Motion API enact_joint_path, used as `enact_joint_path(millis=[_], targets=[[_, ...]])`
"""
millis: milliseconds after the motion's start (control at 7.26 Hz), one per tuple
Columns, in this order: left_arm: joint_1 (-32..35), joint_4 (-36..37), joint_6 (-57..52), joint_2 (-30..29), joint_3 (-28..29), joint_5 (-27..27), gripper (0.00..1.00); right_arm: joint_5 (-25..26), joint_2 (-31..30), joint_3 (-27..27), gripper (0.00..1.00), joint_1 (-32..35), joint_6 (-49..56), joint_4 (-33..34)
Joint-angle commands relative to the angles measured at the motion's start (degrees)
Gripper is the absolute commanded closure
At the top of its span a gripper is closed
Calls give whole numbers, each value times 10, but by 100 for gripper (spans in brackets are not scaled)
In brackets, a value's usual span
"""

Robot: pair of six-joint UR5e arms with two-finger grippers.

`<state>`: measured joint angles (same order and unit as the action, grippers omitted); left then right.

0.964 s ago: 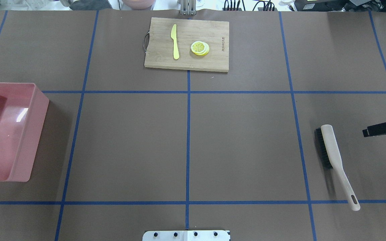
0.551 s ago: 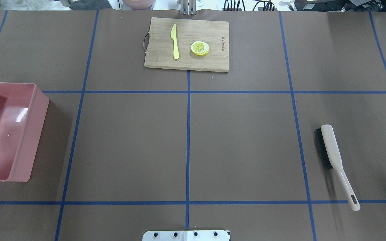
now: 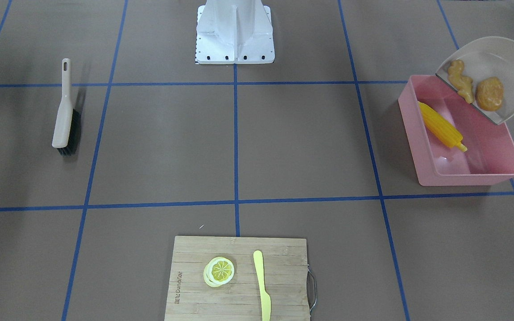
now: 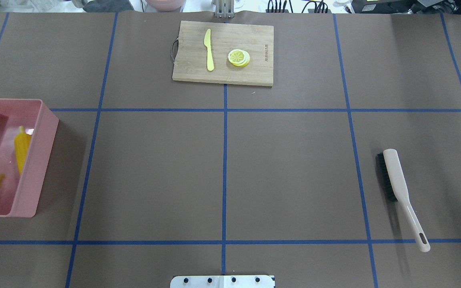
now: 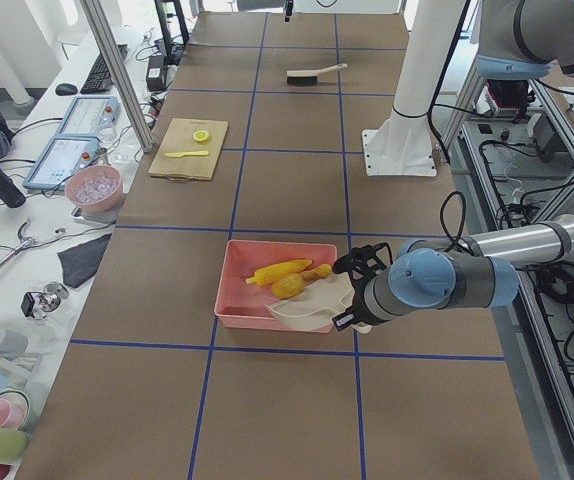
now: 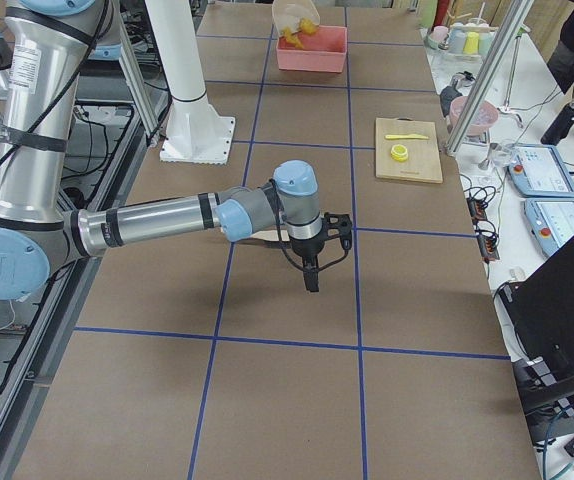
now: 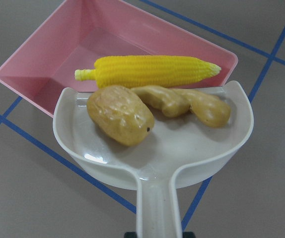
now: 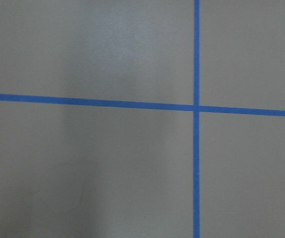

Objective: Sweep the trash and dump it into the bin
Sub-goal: 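Tip the dustpan over the pink bin with the left gripper while the right releases, then shake the tilted dustpan over the bin with the left gripper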

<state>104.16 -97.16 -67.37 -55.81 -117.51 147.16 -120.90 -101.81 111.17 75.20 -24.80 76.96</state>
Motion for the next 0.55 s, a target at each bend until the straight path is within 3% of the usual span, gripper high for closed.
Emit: enact_joint_path(millis=[0, 275, 413], targets=[[4, 46, -44, -11, -9, -33, 100, -35, 21, -51, 0, 42, -7, 2], [23, 67, -54, -19, -20, -23, 100, -42, 27, -53, 0, 60, -28, 2], [45, 89, -55, -32, -27, 26, 100, -45, 32, -55, 0, 74, -40, 3]])
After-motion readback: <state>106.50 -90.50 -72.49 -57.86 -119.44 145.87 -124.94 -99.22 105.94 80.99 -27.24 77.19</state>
